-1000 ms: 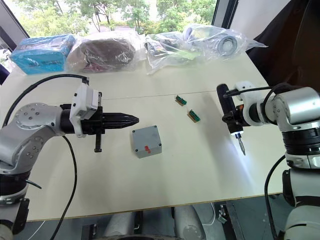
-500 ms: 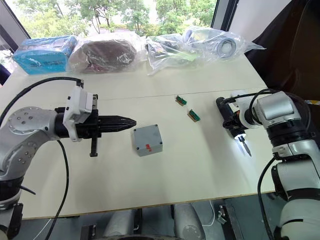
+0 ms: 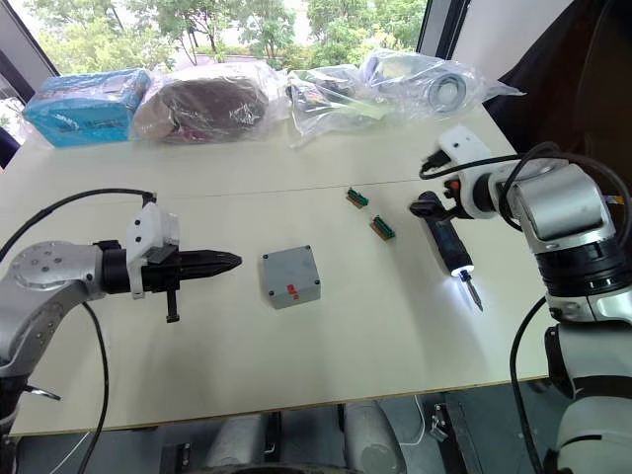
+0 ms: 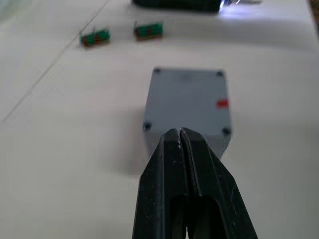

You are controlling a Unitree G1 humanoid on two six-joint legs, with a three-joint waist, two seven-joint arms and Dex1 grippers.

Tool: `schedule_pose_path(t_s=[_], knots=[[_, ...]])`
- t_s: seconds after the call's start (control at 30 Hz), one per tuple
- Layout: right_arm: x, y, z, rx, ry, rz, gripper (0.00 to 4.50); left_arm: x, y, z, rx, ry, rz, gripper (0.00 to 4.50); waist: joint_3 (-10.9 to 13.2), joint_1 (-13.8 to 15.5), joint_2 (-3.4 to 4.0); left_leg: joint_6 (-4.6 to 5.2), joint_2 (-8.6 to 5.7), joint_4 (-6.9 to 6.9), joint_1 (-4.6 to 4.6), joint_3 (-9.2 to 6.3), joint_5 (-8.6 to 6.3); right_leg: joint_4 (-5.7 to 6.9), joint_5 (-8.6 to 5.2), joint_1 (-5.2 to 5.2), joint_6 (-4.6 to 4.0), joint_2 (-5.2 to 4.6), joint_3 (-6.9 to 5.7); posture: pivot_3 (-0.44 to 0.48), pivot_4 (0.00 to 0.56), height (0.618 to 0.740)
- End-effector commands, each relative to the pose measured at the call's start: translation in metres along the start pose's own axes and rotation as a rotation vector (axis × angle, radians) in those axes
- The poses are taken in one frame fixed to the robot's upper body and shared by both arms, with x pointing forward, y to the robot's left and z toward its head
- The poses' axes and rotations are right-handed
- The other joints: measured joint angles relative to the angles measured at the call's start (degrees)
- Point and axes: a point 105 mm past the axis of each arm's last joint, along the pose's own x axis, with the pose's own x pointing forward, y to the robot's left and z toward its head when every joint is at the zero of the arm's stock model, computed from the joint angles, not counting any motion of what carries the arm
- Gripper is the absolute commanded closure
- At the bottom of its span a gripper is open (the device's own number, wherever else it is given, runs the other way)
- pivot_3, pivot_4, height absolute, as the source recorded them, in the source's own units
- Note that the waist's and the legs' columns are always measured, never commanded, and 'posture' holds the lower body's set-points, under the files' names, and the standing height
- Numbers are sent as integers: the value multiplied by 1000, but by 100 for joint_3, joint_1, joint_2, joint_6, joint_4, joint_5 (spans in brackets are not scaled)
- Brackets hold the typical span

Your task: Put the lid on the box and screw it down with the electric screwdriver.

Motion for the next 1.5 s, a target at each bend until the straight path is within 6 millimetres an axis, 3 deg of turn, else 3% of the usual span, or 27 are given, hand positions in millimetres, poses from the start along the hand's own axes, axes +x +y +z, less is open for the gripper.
schedule_pose_path(t_s=[0.03, 0.17, 0.3, 0.33, 0.53, 0.8, 1.03, 1.17, 1.3, 1.5], knots=[[3, 35, 8, -57, -94, 112, 1307, 6, -1, -2, 27, -6, 2, 4500, 1, 12, 1, 0, -1, 4, -1, 1, 0, -2, 0, 3, -1, -1, 0, 0, 150, 740], [18, 75, -6, -91, -124, 225, 2666, 20, -4, -14, 14, 4, -7, 4500, 1, 29, -2, 0, -7, 18, -2, 6, 0, -4, 1, 11, -5, -9, 4, 0, 150, 740], [30, 100, -17, -68, -129, 293, 4239, 31, -5, -24, 7, 14, -6, 4500, 1, 14, -3, 0, -4, 17, 0, 3, 0, 0, 2, 10, -4, -5, 4, 0, 150, 740], [32, 107, -20, -64, -125, 312, 4453, 33, -4, -26, 6, 13, -2, 4500, 1, 6, -3, 0, -4, 17, 1, 3, 0, 3, 2, 10, -4, -5, 4, 0, 150, 740], [39, 126, -32, -119, -87, 363, 4453, 49, 1, -23, 5, -19, 7, 4500, 1, -2, -3, 0, -4, 18, 3, 3, 0, 11, 3, 8, -4, -4, 3, 0, 150, 740], [38, 157, -31, -128, -77, 503, 4453, 72, 18, -15, 11, -60, 13, 4500, 0, 20, -4, 0, -7, 22, 5, -1, 0, 22, 3, 9, -1, -3, 3, 0, 150, 740], [32, 166, -26, -139, -66, 558, 4453, 84, 34, -15, 45, -48, 34, 4500, 0, 16, -4, -1, -7, 23, 11, -3, 0, 46, 2, 6, 2, 0, 2, 0, 150, 740], [31, 159, -29, -180, -33, 521, 4453, 80, 35, -21, 52, -27, 25, 4500, 0, -3, -4, 0, -6, 23, 12, -4, 0, 55, 1, 2, 2, 0, 2, 0, 150, 740], [22, 119, -17, -213, -37, 372, 4453, 45, 25, -38, 52, 45, -11, 4500, 1, -43, -3, 0, -5, 23, 11, 3, 0, 57, 1, -6, 2, -1, 5, 0, 150, 740], [41, 85, -5, -182, -74, 231, 4453, 31, -3, -34, 25, 44, -124, 4500, 0, 0, -8, 0, -3, 23, 10, -2, 1, 61, -3, -8, -5, 0, 1, 0, 150, 740]])
